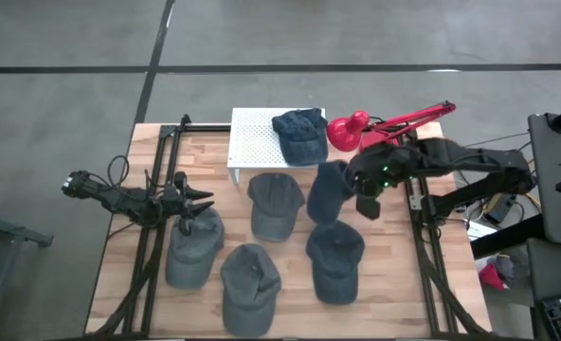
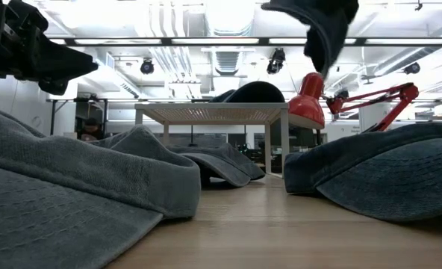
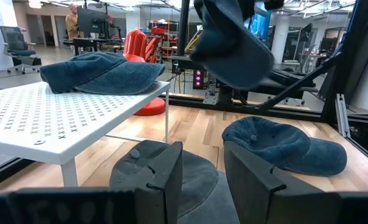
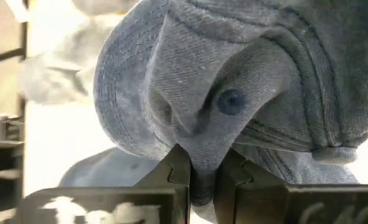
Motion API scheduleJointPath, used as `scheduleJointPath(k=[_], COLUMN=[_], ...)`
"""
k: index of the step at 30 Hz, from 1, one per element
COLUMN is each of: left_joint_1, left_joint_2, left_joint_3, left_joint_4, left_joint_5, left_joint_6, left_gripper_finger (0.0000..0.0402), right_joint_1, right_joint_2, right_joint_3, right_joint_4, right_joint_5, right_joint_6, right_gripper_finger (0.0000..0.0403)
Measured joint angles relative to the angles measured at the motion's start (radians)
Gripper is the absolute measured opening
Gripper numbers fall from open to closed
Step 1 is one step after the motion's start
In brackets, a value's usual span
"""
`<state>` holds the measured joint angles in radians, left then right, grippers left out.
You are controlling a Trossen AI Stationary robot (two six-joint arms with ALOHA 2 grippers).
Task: Pick & Place hat
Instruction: Stack the right dark blue cap on the dark blue cap on the shelf
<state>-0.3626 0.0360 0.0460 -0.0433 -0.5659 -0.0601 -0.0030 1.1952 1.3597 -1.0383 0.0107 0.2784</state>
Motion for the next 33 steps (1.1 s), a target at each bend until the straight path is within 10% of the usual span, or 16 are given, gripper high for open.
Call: scheduleJointPath(k=[13,33], left_joint_1=[0.000,0.000], left_joint_2=[0.003,0.013], left_joint_3=[-0.001,-0.002], left_joint_4=[0.006,0.006], left_joint_5=[0.002,0.002], left_joint_6=[-0.026,-0.044], left_gripper_finger=[0.0122,0.0122], right_joint_1=[-0.205,-0.457], right_joint_2=[0.093,0.658], right_joint_3=[0.256,0.942], right_joint_4=[-0.095,-0.458], right_joint_5=[0.113,0.007], right_joint_6=[-0.314,-0.641], right_gripper_finger=[0.0028,0.0028])
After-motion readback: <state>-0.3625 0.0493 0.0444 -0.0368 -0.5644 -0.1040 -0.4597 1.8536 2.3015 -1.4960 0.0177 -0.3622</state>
